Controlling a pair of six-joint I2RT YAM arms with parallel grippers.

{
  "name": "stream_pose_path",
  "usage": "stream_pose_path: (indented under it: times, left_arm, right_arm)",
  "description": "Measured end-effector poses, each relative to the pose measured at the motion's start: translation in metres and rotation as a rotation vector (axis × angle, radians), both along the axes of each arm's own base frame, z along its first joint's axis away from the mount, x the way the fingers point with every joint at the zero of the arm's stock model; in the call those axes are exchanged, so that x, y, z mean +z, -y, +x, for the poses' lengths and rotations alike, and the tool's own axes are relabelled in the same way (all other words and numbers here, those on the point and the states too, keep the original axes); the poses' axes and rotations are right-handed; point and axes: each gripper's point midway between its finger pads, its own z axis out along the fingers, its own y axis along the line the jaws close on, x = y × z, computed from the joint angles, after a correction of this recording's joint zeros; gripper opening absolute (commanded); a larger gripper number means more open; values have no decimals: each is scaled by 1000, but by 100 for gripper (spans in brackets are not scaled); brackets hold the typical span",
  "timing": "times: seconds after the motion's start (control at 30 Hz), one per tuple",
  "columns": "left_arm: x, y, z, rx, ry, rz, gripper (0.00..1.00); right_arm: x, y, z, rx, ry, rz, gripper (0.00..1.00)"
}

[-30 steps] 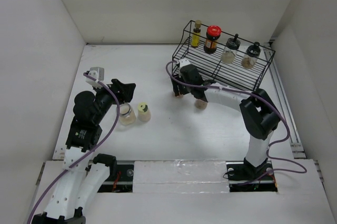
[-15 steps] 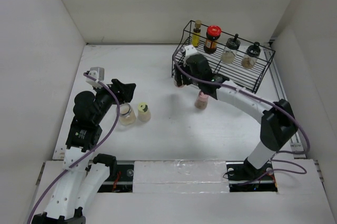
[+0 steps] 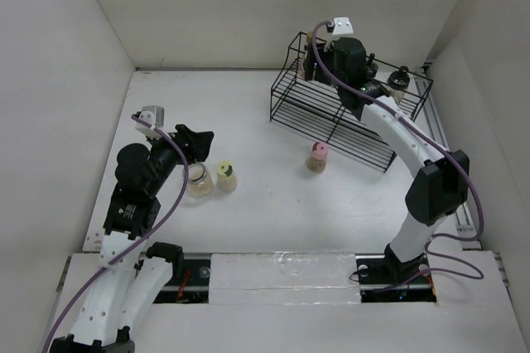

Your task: Organize the condiment bottles

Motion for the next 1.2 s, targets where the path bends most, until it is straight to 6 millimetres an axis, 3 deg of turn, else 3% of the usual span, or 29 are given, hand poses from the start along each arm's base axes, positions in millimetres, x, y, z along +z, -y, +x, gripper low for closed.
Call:
stream_pose_path:
  times: [0.23,0.37,0.5,0.7,0.87,0.97,1.07,1.1,1.13,1.2]
  left_arm:
    - [0,0,0,0,0,0,66]
    - [0,0,0,0,0,0,66]
    - [0,0,0,0,0,0,66]
    - [0,0,0,0,-2,0,66]
    - [-2,0,1,0,-6,1,66]
    - [-2,0,1,0,-8,2,66]
    - [-2,0,1,0,-8,2,66]
    - [-2,0,1,0,-8,2,66]
    - [-2,0,1,0,-8,2,66]
    - [-2,0,1,0,-8,2,66]
  right_arm:
    - [-55,-6,17,4,-102,-48,49]
    - [-76,-10,20,10,-142,-66,50]
    - [-76,-13,21,14,-137,-66,57]
    - [-75,-18,20,16,-130,-65,83]
    - [-63,-30,15,35,-100,-57,86]
    - [-44,-33,6,43,-72,-47,86]
    - [-9,-33,-19,47,-10,-22,64]
    - [2,-31,-30,47,9,-16,43]
    - [14,-28,-45,47,35,-7,37]
    - [31,-18,-80,45,77,26,34]
